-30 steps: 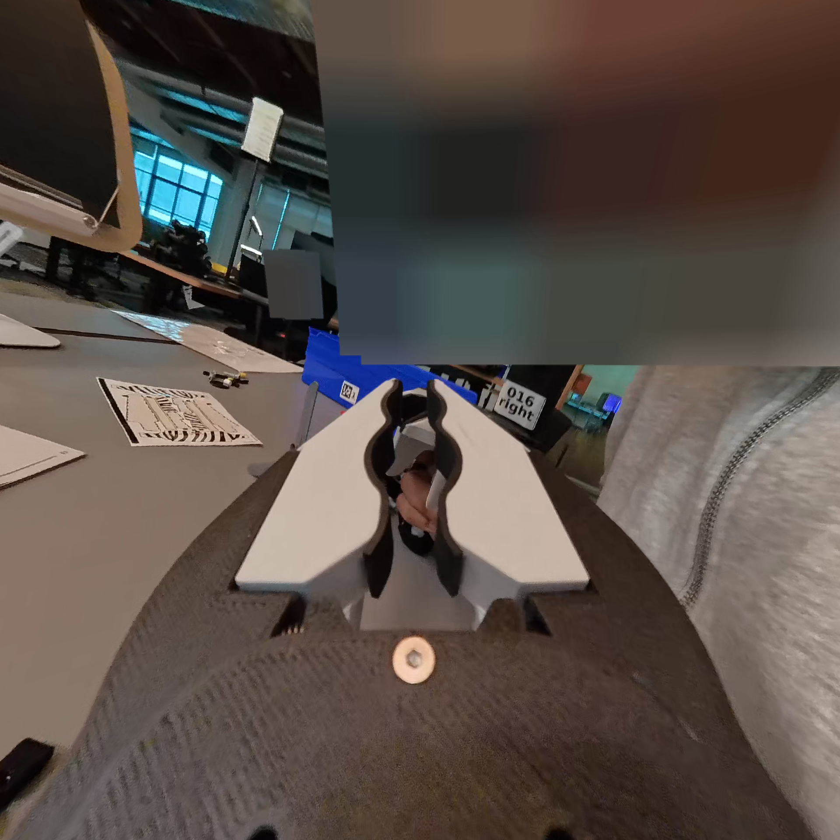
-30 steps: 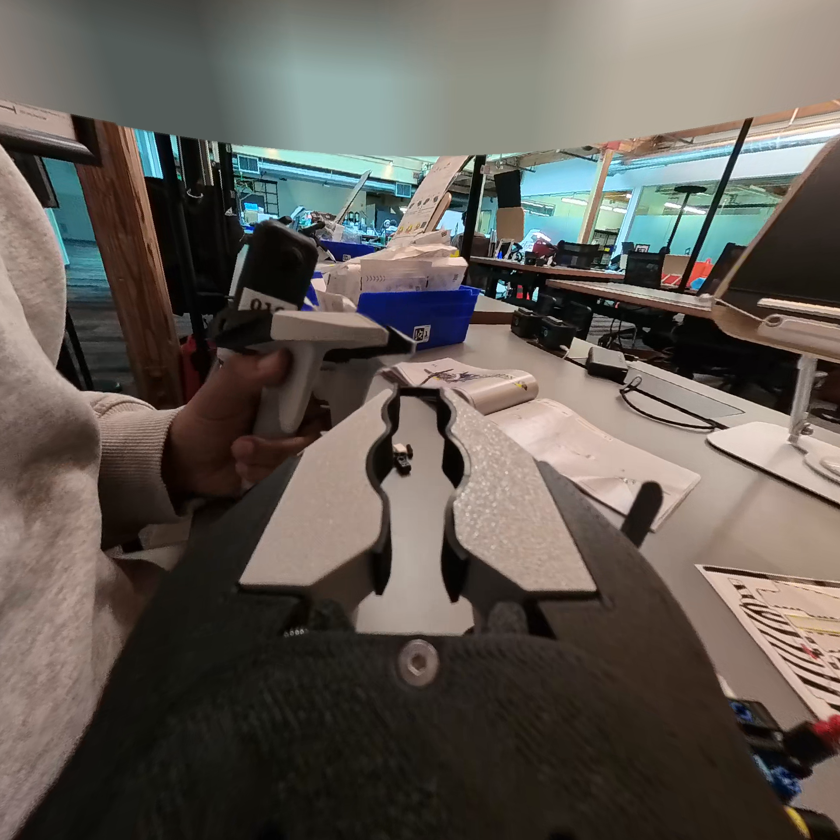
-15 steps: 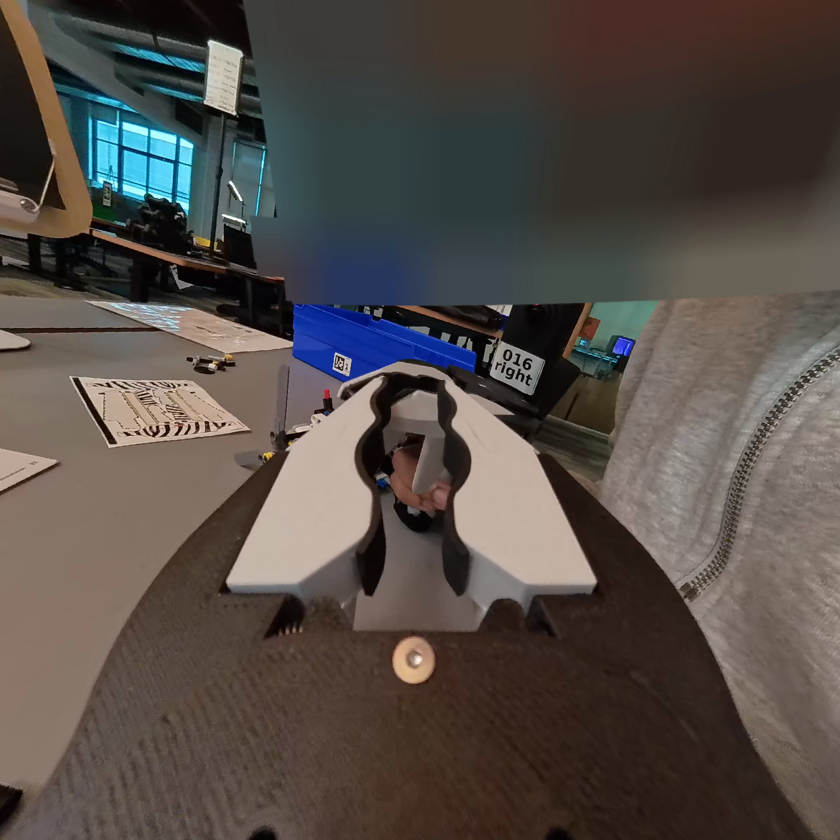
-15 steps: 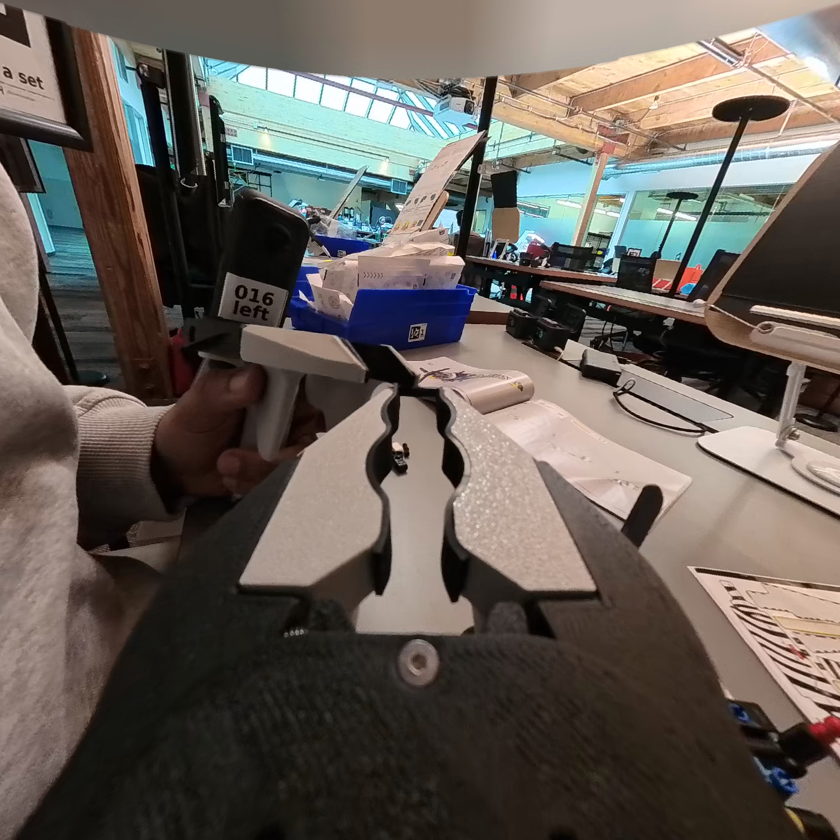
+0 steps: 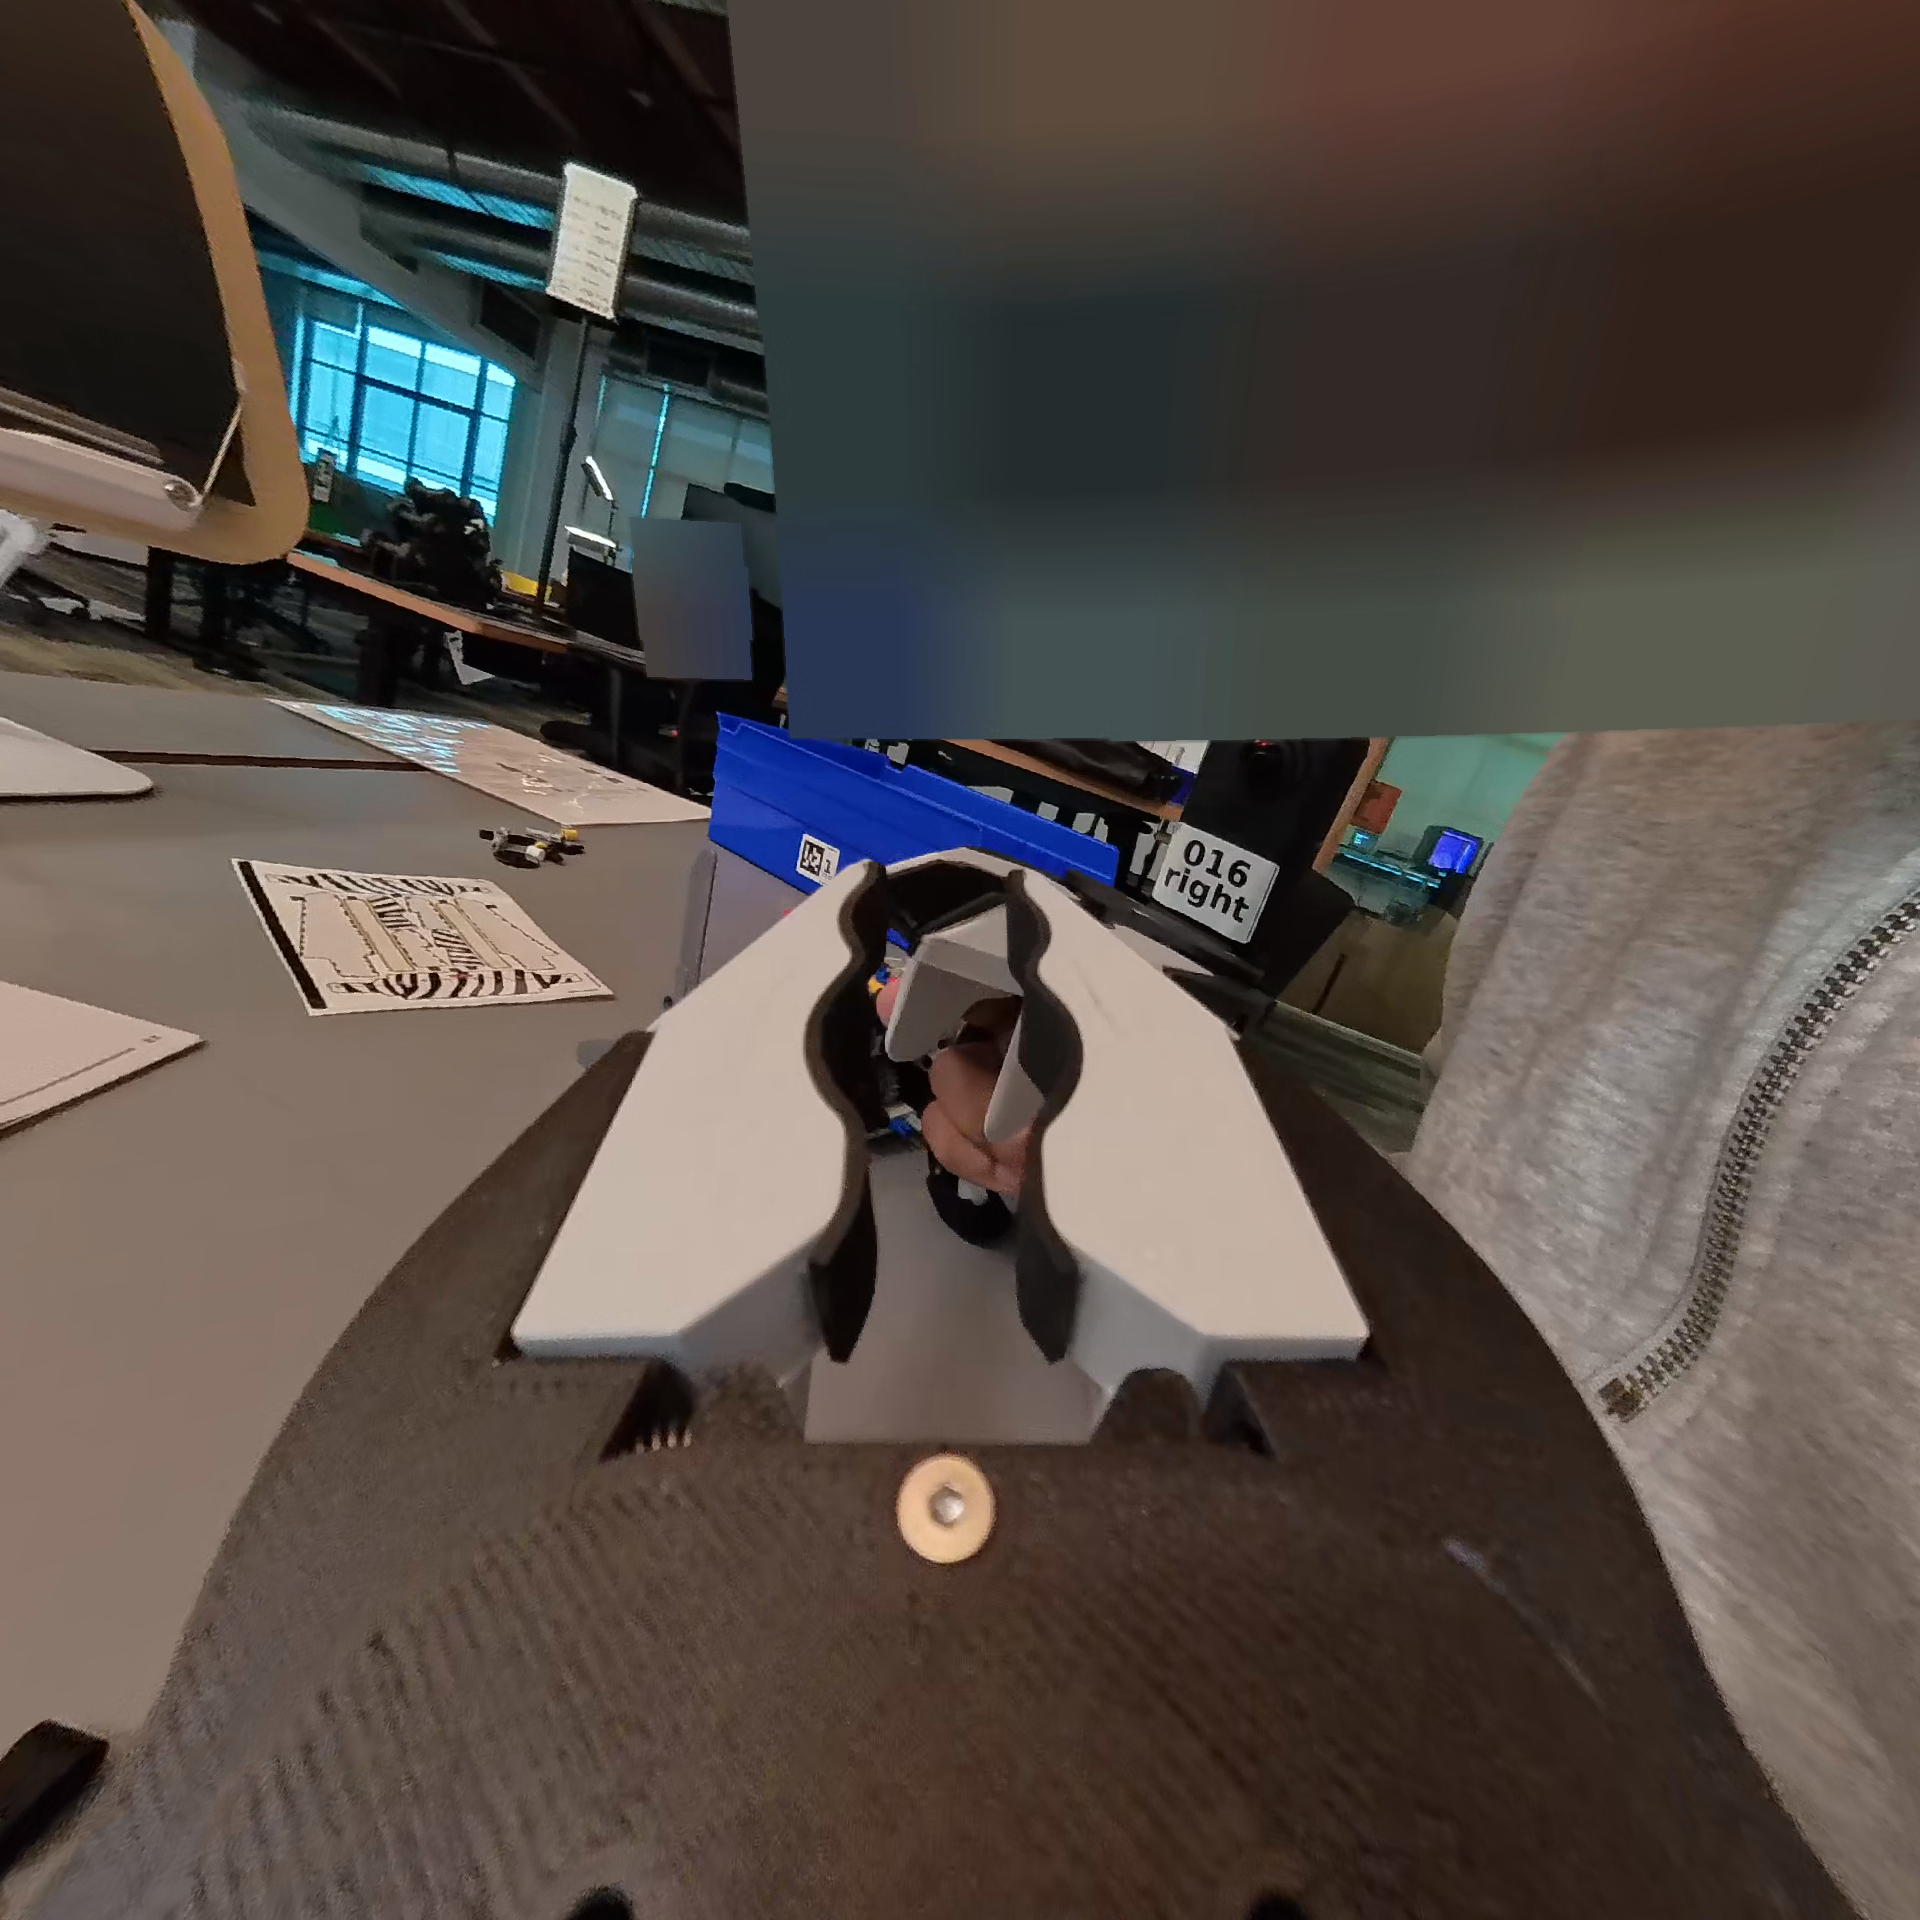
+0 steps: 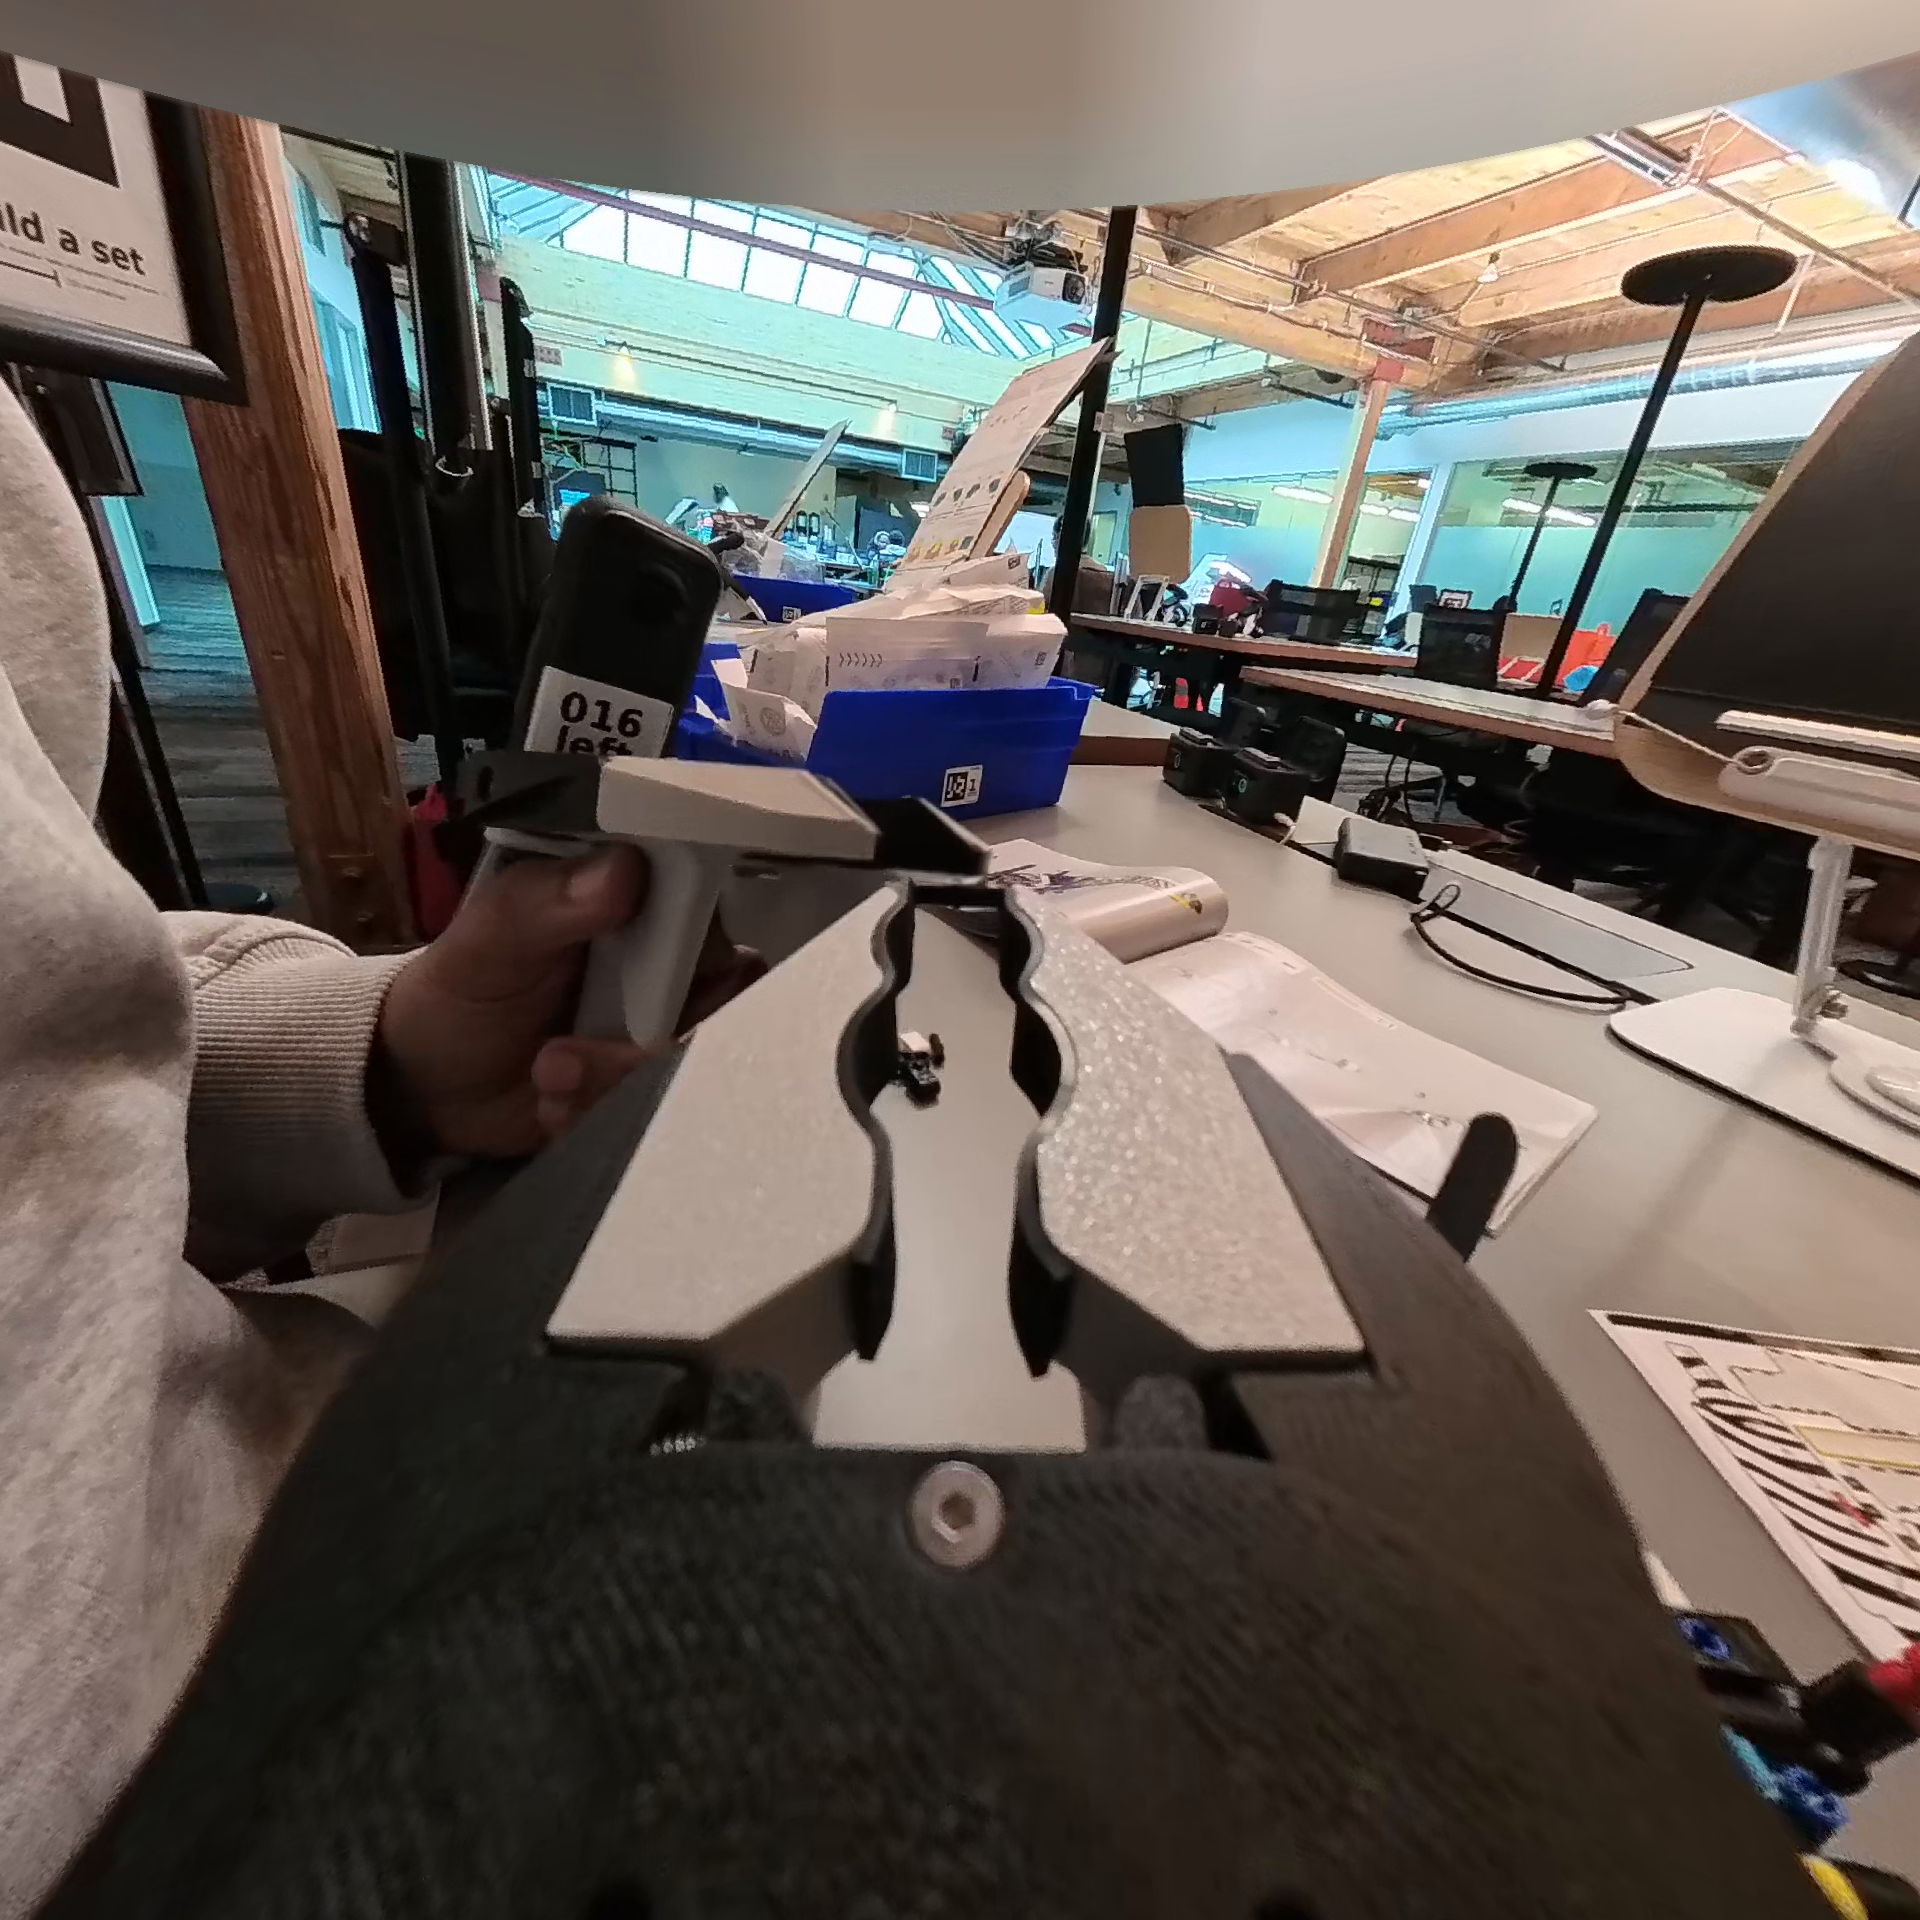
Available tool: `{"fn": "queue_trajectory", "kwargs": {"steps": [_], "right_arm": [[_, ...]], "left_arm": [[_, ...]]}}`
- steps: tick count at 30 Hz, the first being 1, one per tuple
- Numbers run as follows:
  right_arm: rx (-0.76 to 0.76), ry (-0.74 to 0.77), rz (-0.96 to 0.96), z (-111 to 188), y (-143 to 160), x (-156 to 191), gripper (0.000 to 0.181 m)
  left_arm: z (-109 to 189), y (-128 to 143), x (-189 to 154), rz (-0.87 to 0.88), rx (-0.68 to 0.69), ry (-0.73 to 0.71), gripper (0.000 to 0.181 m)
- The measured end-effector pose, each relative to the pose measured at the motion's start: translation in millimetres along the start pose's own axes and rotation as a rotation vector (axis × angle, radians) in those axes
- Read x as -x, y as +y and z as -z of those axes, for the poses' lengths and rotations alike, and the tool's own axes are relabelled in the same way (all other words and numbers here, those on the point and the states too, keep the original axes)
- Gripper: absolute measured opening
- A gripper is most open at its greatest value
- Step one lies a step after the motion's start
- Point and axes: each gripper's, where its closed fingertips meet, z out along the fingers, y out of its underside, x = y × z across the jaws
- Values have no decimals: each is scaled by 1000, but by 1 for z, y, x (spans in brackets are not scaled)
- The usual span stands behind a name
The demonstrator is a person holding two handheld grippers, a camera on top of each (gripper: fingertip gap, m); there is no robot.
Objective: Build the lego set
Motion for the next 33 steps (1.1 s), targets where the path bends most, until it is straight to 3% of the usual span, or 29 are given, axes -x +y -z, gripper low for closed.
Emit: {"fn": "queue_trajectory", "kwargs": {"steps": [33], "right_arm": [[-1,2,13,1,-1,1,13]], "left_arm": [[3,-3,8,51,-23,-10,21]]}}
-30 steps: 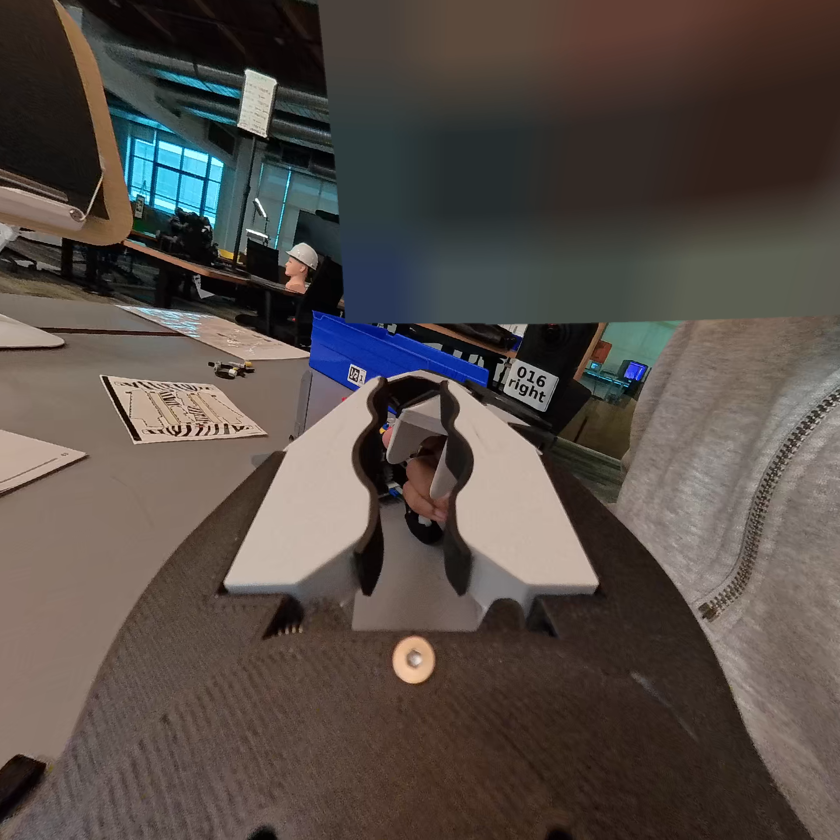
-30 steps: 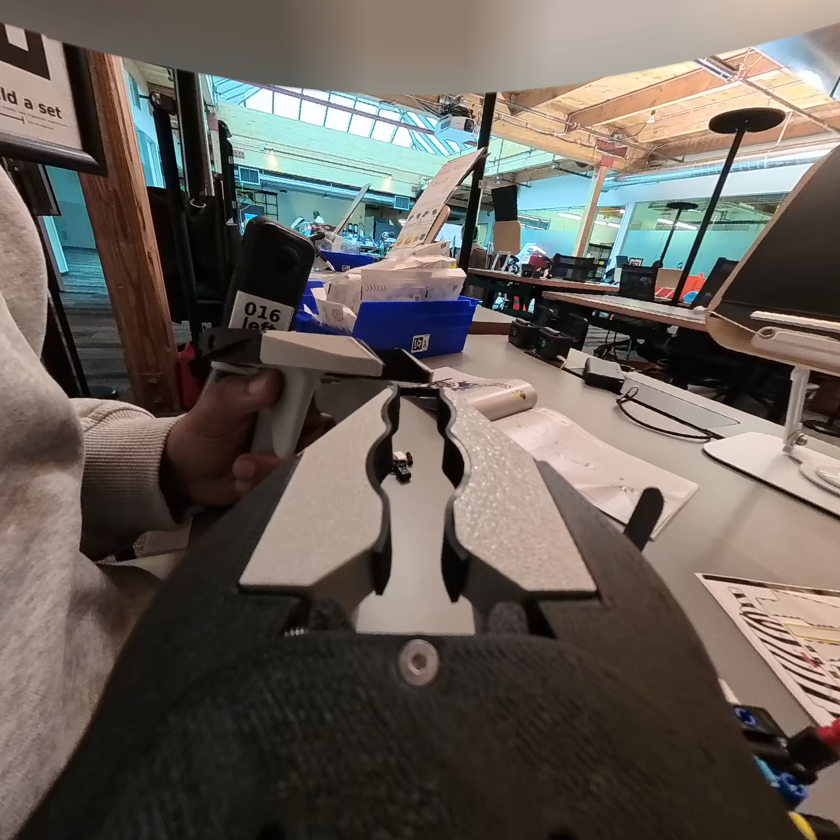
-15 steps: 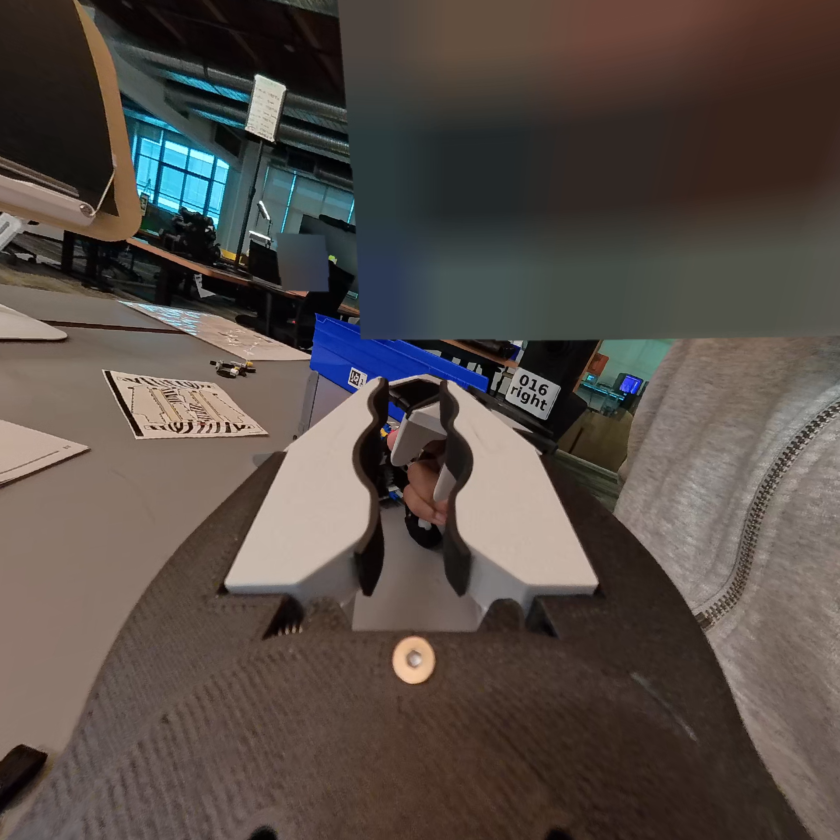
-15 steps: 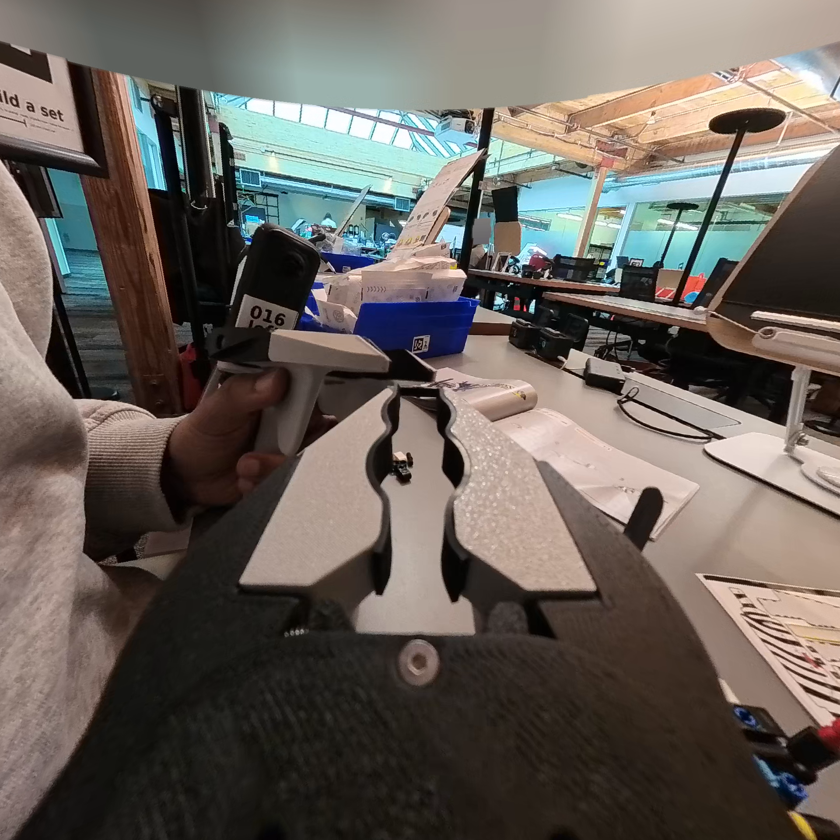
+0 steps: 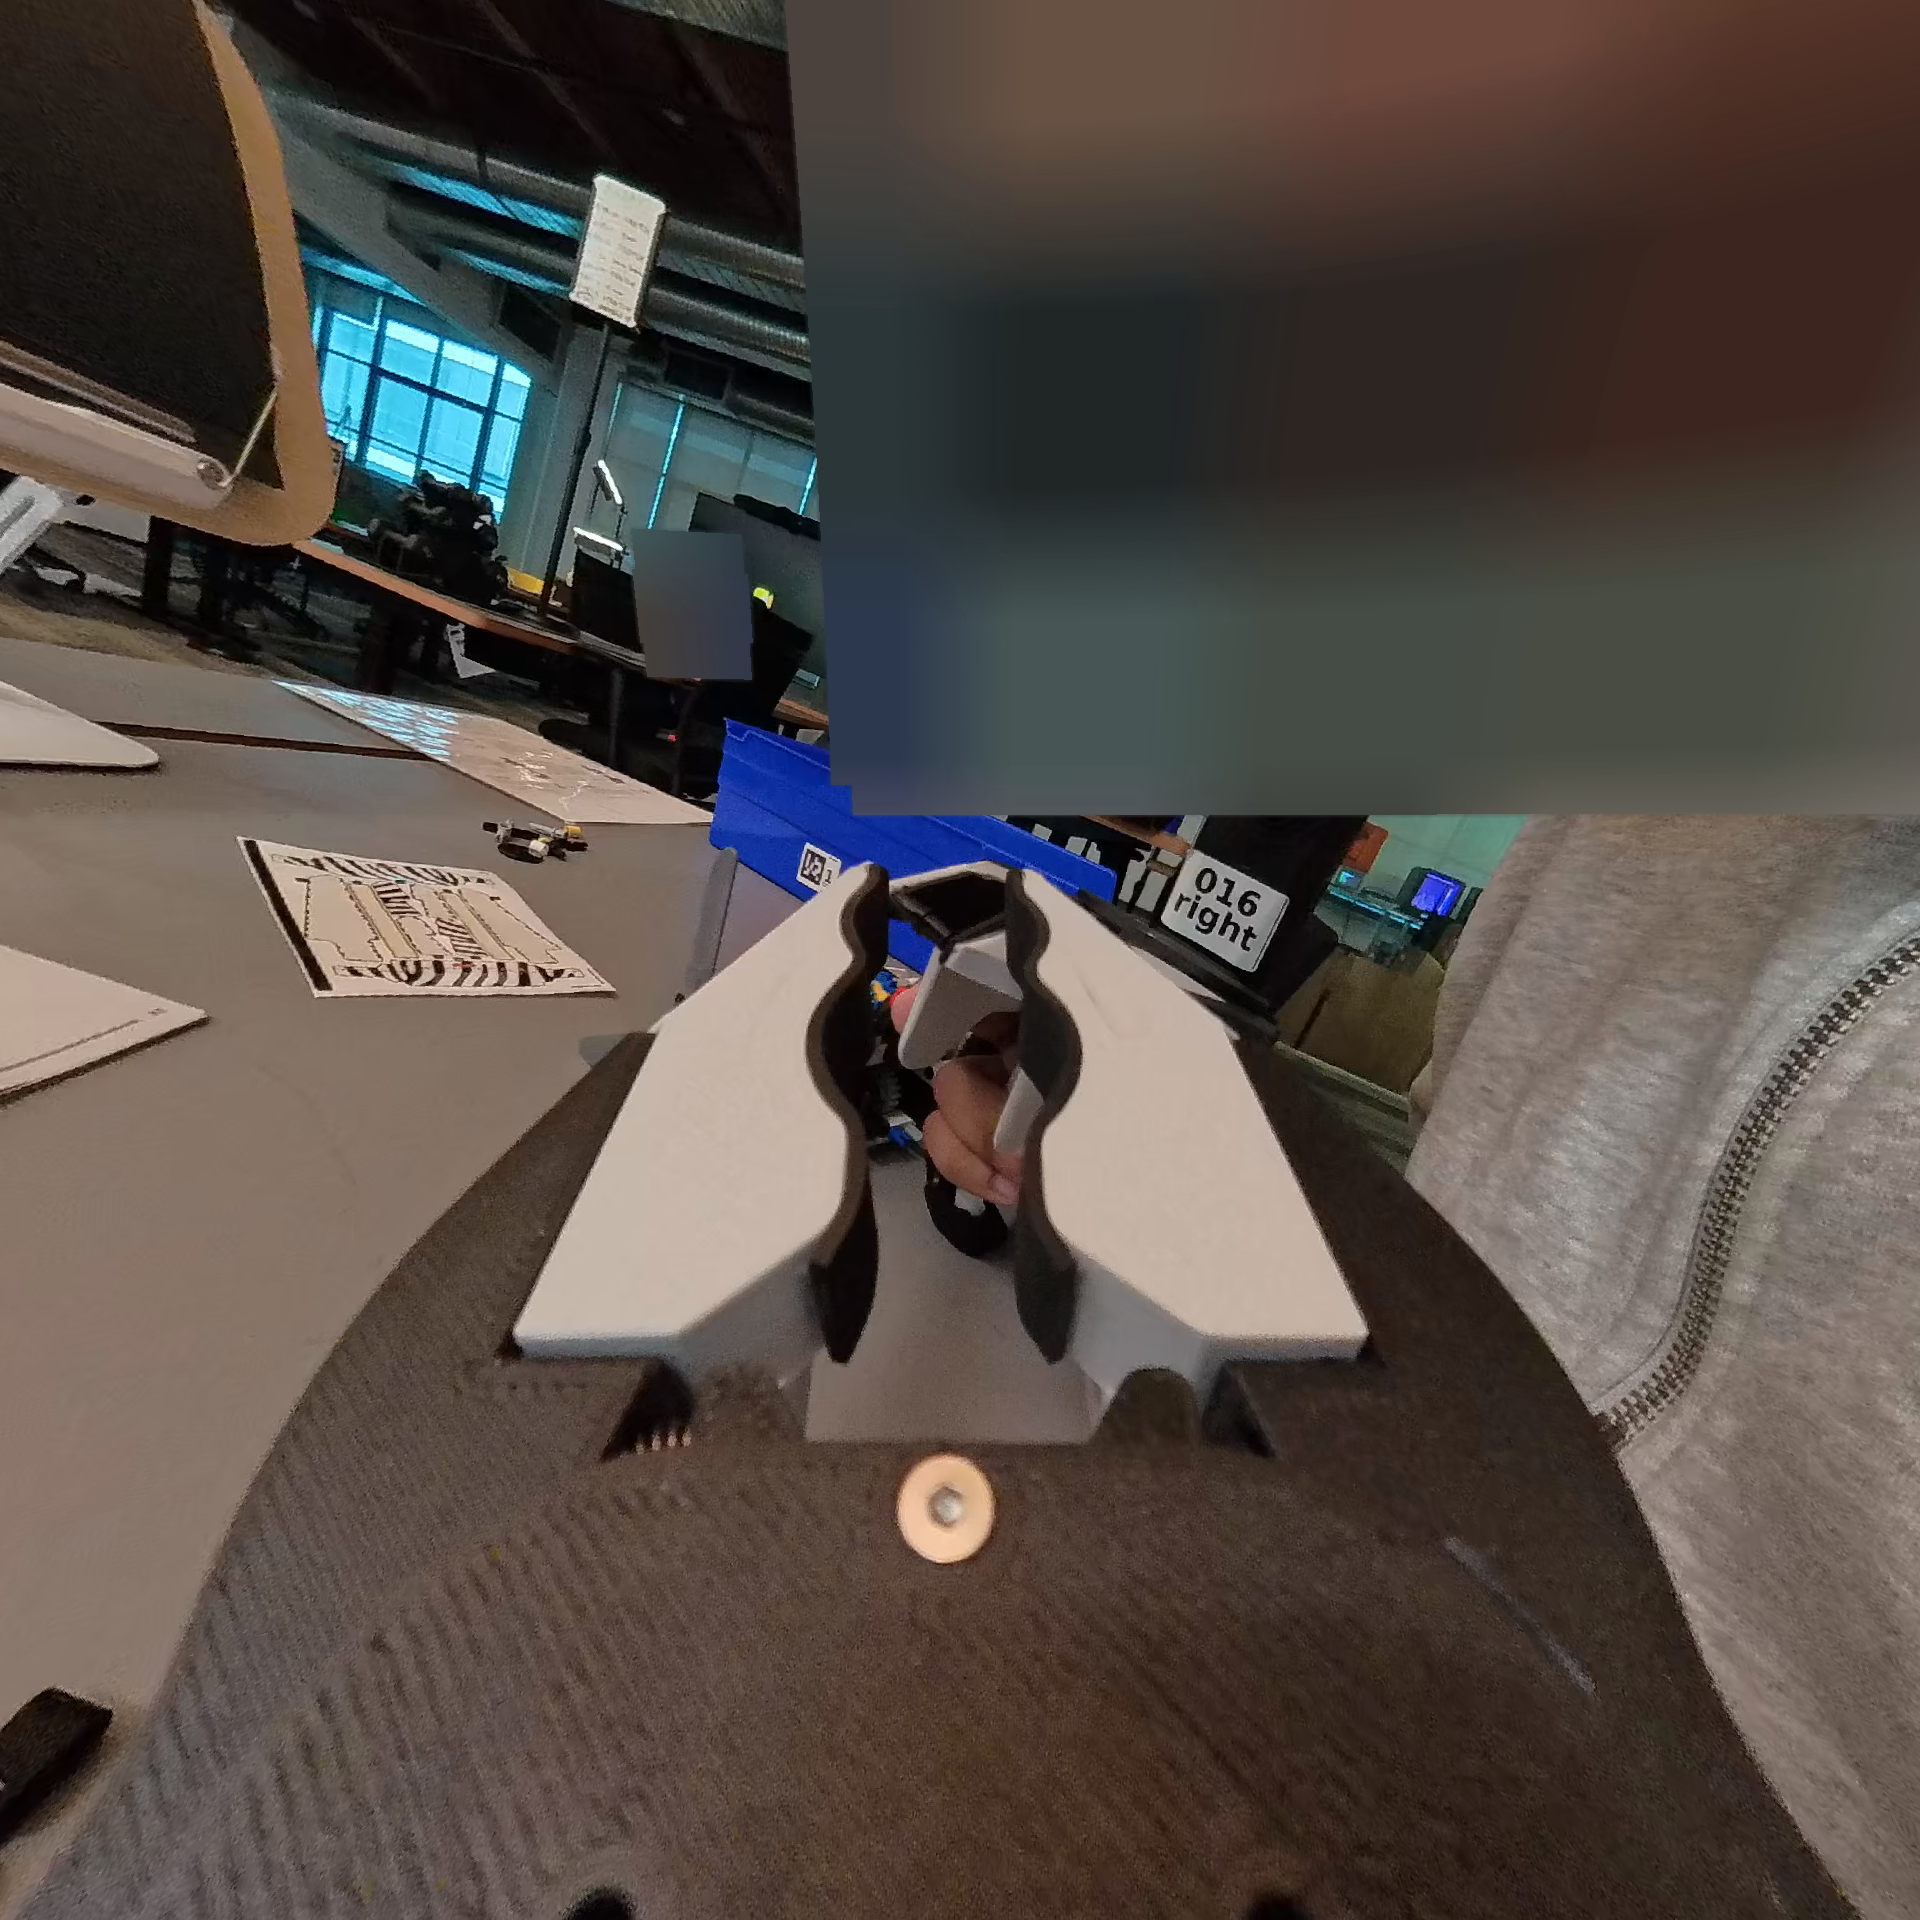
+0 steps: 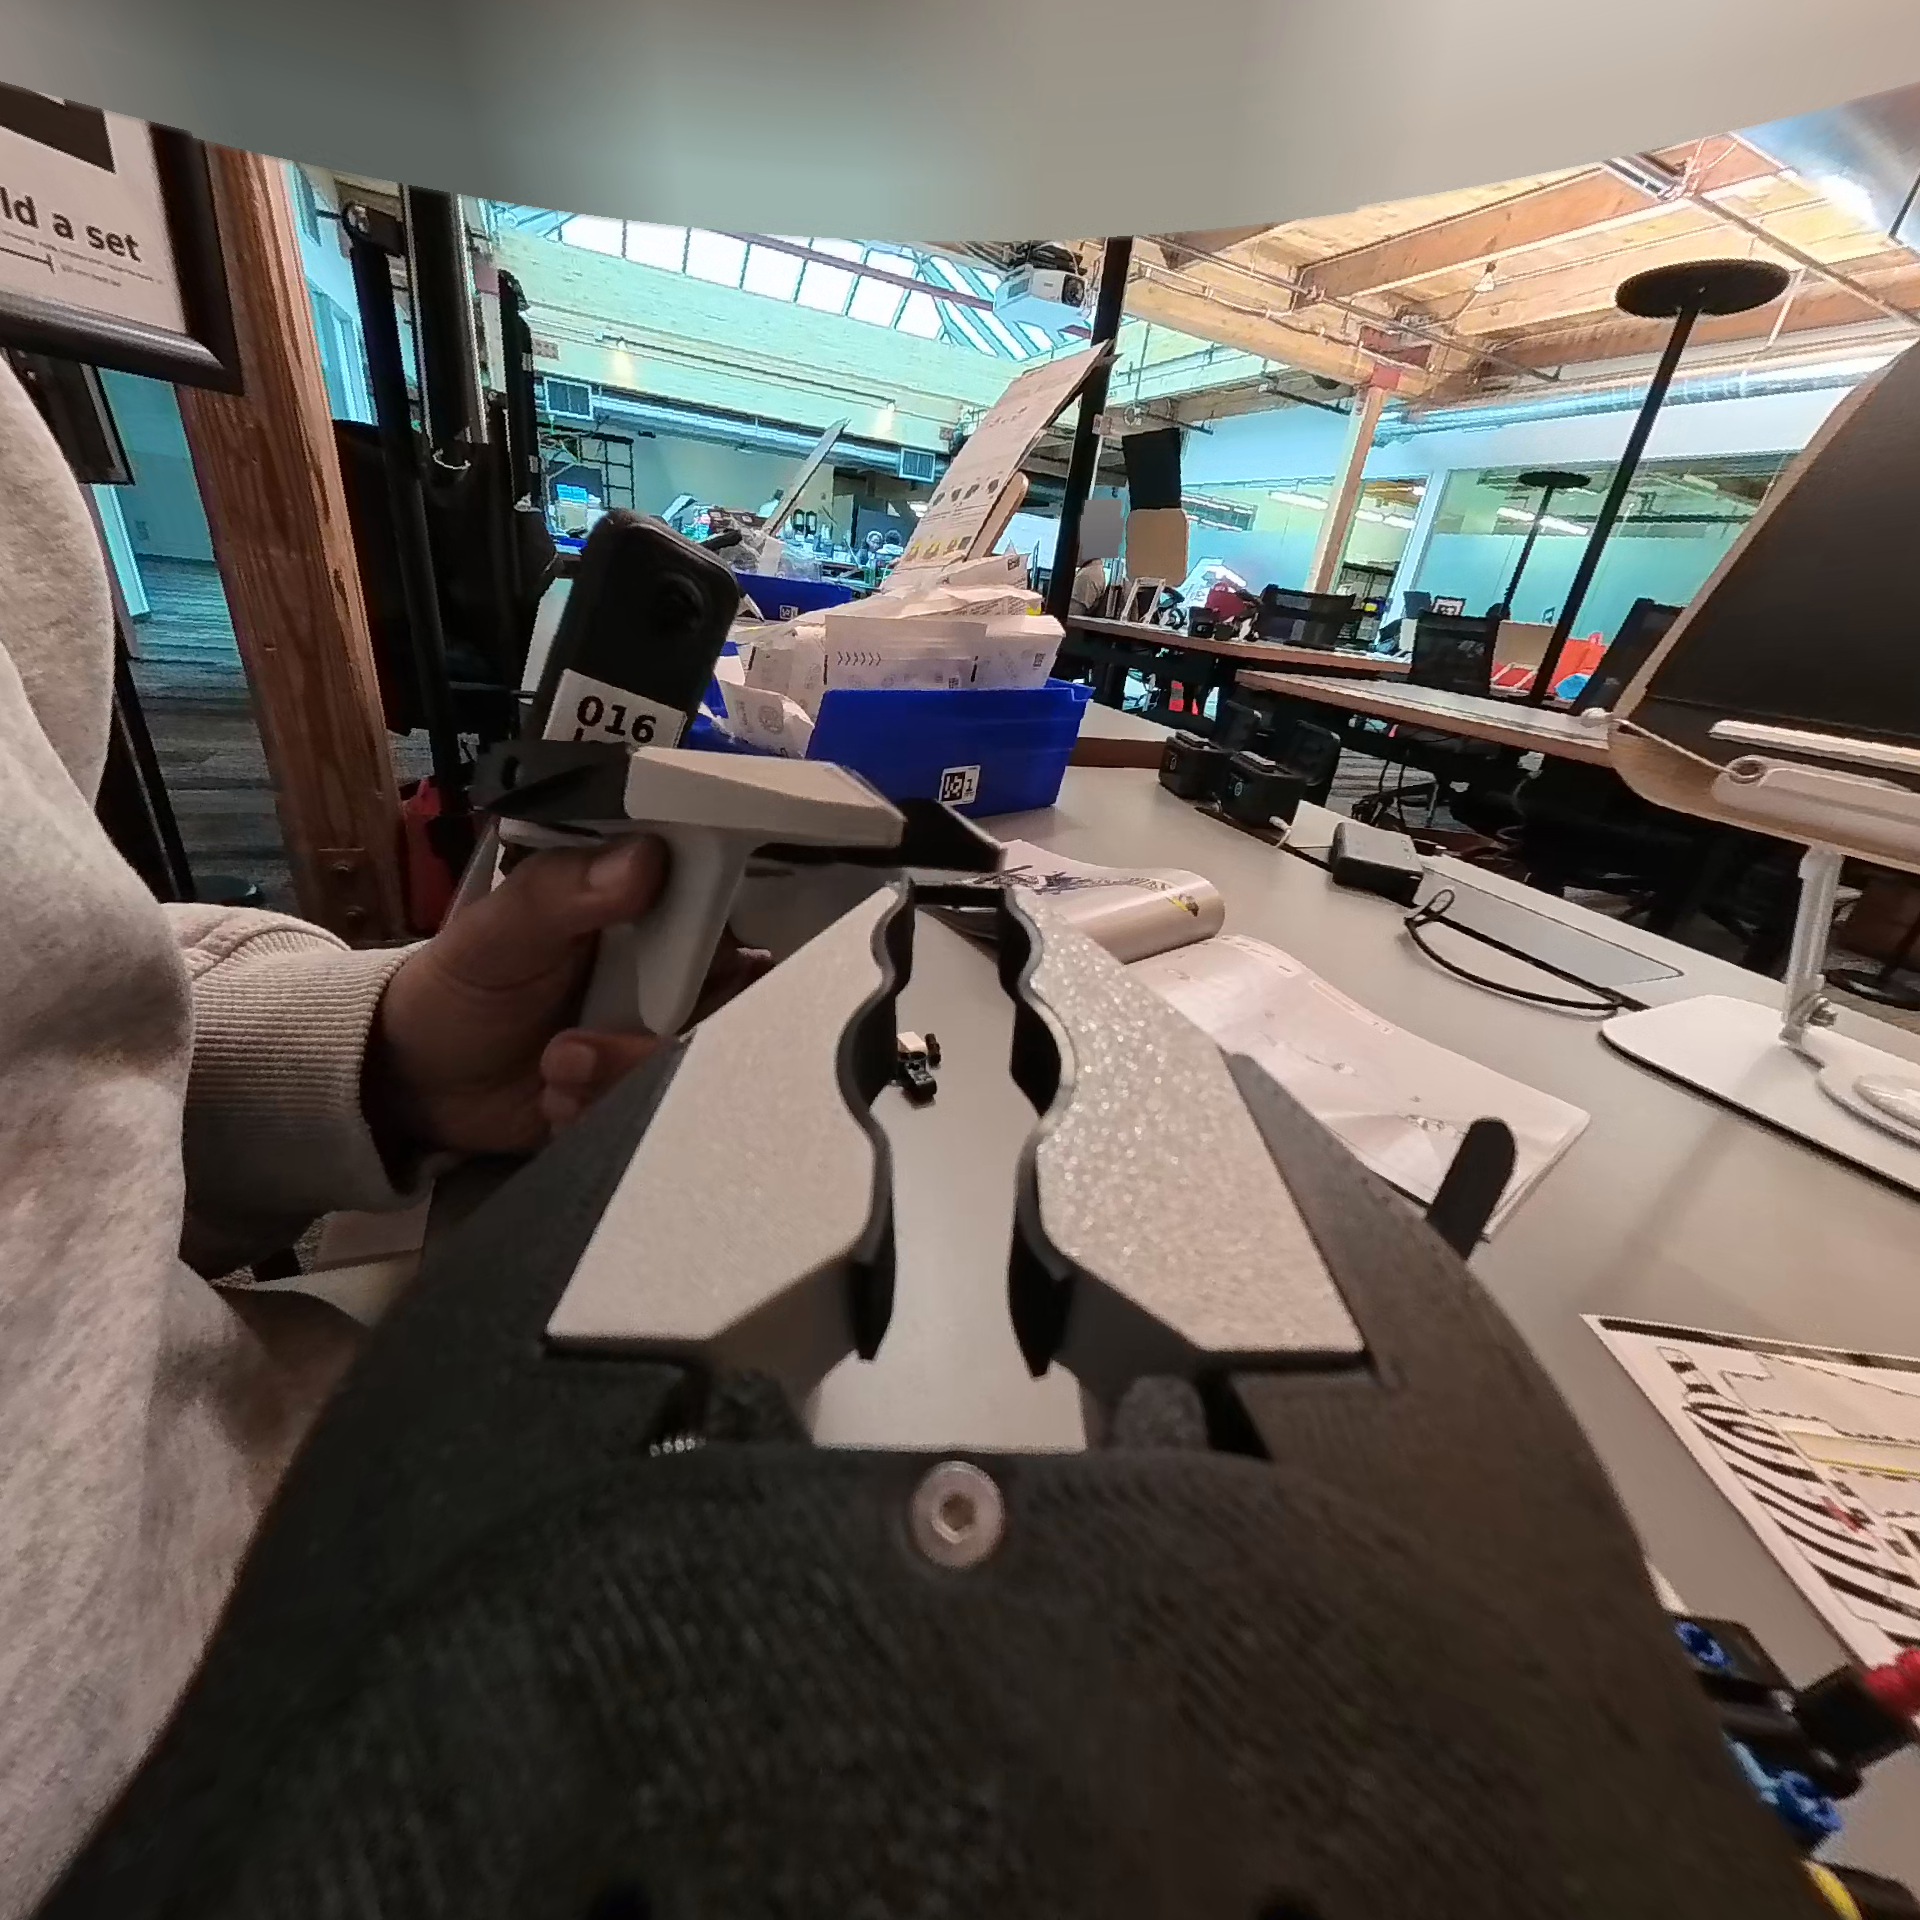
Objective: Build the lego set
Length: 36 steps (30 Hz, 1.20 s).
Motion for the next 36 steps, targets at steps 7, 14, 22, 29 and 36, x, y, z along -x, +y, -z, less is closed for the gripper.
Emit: {"fn": "queue_trajectory", "kwargs": {"steps": [7,14,22,29,36], "right_arm": [[1,3,3,0,0,0,13],[-70,5,-90,6,-9,-9,13],[-170,-21,-249,14,-20,-19,12],[-104,-2,-144,8,-12,-13,12],[-105,0,-139,8,-13,-13,13]], "left_arm": [[3,-4,1,34,-27,14,24],[0,0,-4,-19,-3,20,24],[0,0,-3,-25,-1,13,24],[1,1,-11,63,9,98,9],[3,-1,-8,56,-13,74,9]]}}
